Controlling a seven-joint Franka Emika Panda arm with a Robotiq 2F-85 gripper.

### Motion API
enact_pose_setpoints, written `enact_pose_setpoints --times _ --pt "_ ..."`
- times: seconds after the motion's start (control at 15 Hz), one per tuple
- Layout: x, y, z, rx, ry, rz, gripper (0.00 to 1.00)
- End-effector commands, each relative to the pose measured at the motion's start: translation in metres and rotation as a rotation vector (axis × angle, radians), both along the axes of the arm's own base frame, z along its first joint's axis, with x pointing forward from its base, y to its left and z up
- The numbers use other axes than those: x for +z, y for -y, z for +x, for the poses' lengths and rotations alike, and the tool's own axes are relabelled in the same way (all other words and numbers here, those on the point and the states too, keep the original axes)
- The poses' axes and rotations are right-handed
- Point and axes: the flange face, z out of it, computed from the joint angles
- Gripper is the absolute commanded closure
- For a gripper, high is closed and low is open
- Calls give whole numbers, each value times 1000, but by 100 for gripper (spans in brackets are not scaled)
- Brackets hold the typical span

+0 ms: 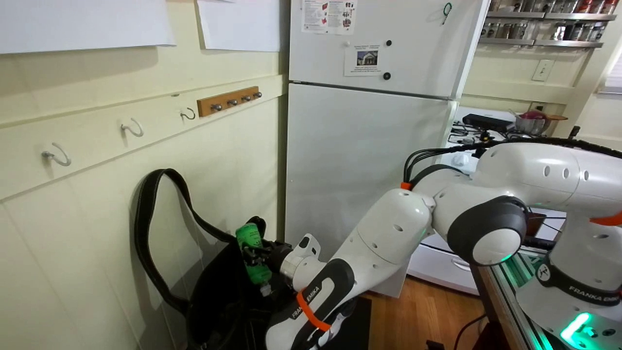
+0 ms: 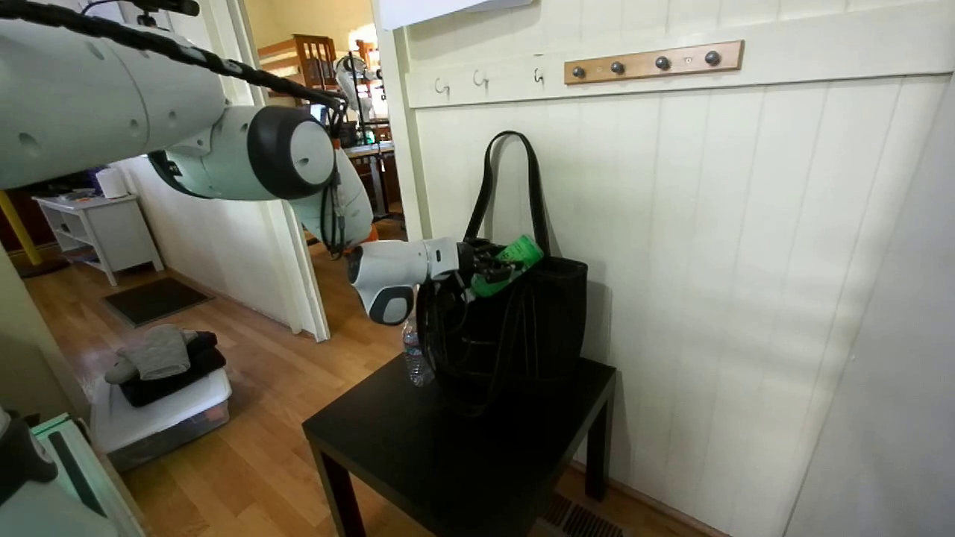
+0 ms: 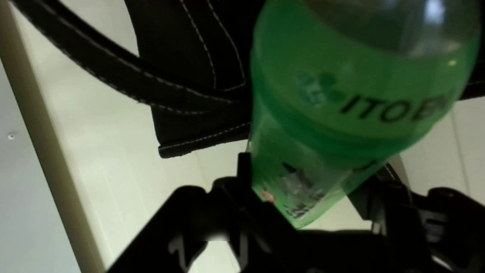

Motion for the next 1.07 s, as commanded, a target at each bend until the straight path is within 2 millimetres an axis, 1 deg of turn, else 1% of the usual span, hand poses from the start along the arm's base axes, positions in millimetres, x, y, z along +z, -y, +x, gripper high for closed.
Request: enact_pose_setpoints --times 0.0,0.07,0.13,0.47,0.73,1.0 --pt "-10 -12 1 -17 73 -34 64" --pt "-2 -14 1 -17 89 -35 64" --pt "10 -12 1 -20 103 -39 64" --pt "27 -13 1 -22 151 -99 64" --pt "19 -15 -3 -25 128 -91 64" --pt "6 -13 -10 -37 87 -75 64"
